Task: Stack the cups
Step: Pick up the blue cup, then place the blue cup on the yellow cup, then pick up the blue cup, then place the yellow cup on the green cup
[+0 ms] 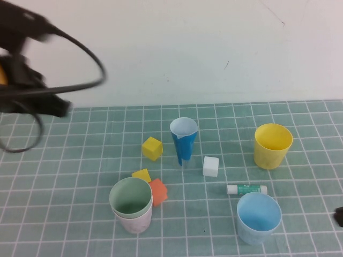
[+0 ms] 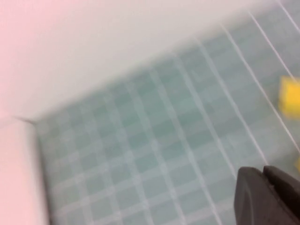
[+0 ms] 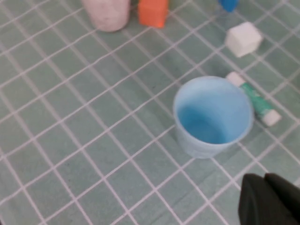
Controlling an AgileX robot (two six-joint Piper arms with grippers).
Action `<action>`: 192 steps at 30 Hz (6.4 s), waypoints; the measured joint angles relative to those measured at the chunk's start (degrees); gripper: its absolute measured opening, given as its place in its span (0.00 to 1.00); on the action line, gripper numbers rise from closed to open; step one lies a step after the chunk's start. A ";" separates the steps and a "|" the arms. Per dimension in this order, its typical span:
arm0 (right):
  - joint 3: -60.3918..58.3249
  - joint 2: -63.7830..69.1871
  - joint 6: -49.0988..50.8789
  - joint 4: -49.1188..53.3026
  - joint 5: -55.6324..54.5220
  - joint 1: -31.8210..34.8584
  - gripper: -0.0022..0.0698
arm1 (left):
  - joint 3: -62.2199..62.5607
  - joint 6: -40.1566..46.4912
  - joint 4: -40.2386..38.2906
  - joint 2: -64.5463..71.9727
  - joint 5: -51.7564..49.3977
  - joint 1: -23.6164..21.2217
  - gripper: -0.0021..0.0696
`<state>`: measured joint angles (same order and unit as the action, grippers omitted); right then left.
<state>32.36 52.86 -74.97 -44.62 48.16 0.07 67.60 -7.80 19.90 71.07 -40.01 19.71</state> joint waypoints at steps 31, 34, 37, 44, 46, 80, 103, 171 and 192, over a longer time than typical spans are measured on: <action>28.75 52.66 -5.15 9.65 -5.17 -15.60 0.60 | -45.44 -12.05 -3.65 -46.13 10.45 0.00 0.03; 29.00 54.59 -5.15 9.65 -5.97 -15.60 0.48 | -45.44 -12.05 -3.65 -46.11 10.82 0.00 0.03; 29.00 55.47 -5.15 9.65 -6.48 -15.60 0.29 | -45.44 -12.05 -3.65 -46.11 10.87 0.00 0.03; 32.14 55.62 -6.19 11.62 -3.58 -15.60 0.06 | -45.44 -12.05 -2.45 -46.11 11.99 0.00 0.03; 35.82 55.24 -3.85 13.60 -0.14 -15.60 0.06 | -45.44 -12.05 -2.45 -46.11 12.21 0.00 0.03; 70.05 67.31 32.16 37.83 6.71 -10.51 0.06 | -47.61 -12.13 -2.02 -46.11 17.53 0.00 0.03; 70.40 75.24 37.68 36.23 6.70 -10.51 0.52 | -47.61 -12.13 -2.02 -46.11 17.75 0.00 0.03; 84.88 78.86 30.43 25.74 16.62 -40.75 0.38 | -47.61 -12.19 -3.68 -46.11 17.75 0.00 0.03; 89.34 78.86 30.43 19.21 17.35 -40.75 0.43 | -47.61 -12.19 -3.68 -46.11 17.75 0.00 0.03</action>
<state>121.70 131.72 -44.54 -25.41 65.51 -40.68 20.00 -19.98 16.22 24.96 -22.26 19.71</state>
